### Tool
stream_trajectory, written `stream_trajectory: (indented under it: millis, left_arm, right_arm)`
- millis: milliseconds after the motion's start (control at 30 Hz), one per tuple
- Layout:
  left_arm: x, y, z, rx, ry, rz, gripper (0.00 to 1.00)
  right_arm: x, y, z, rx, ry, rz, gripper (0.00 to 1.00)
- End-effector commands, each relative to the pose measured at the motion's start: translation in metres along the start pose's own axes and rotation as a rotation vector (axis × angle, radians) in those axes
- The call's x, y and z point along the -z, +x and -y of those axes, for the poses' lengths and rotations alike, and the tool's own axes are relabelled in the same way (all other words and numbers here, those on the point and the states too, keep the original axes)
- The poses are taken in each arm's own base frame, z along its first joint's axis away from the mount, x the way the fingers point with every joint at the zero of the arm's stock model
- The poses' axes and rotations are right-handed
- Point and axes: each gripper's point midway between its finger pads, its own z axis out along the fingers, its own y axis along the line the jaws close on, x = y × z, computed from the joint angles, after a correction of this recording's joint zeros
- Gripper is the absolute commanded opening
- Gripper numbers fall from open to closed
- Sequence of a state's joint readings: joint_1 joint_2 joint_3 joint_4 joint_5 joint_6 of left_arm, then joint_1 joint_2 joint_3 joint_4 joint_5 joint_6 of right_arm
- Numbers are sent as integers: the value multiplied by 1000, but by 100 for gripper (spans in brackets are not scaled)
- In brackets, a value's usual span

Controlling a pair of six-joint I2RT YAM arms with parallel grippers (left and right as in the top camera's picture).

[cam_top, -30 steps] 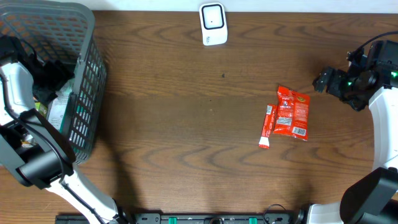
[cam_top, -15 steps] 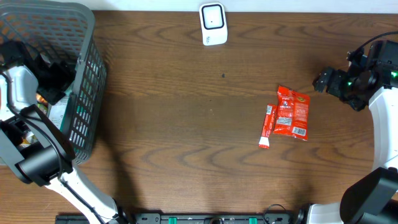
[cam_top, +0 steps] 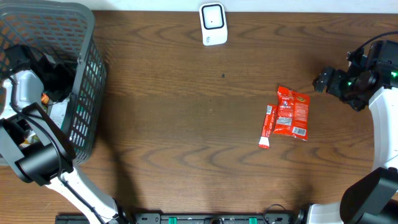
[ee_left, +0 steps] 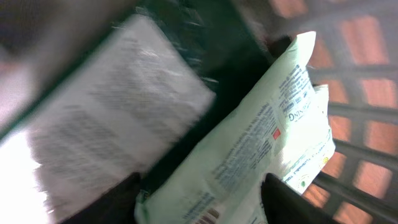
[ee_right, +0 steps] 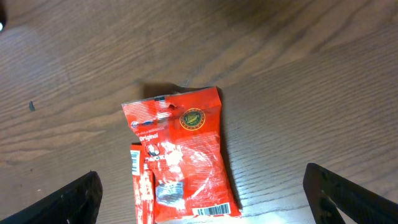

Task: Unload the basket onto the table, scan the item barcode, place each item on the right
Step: 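Grasp the pale green wipes pack in the basket with the left gripper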

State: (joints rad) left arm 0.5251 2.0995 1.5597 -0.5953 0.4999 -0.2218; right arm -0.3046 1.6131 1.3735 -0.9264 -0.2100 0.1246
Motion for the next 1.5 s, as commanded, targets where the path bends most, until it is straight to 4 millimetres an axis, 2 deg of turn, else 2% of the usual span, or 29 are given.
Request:
stream_trajectory:
  millis: [0,67,300,367,633,767,1000,1200,1267,1467]
  left_arm:
    - [-4,12,33,-22,178,-56,56]
    - [-4,12,34,-24,186,-55,56]
    - [-3,9,37,-32,202,-46,42]
    - [-3,9,38,-33,208,-48,33]
    - [-4,12,37,-56,202,-53,33]
    - [-11,19,29,-59,161,-64,36]
    - [-15,25,32,-64,164,-77,36]
    - [-5,20,55,-78,331,-73,23]
    - [0,18,63,-85,392,-69,22]
    - [-1,19,62,-81,388,-74,22]
  right_arm:
    - [1,-3,1,5,-3,5,99]
    - [1,-3,1,5,-3,5,99]
    - [1,-3,1,5,-3,5,99]
    - [1,-3,1,5,-3,5,99]
    - [1,-3,1,5,-3,5,99]
    - [1,-3,1,5,-3,5,99]
    - [1,-3,1,5,-3,5,99]
    - [1,-3,1,5,-3,5,99]
    - [1,-3,1,5,-3,5,99]
    - [1,-3,1,5,-3,5,99]
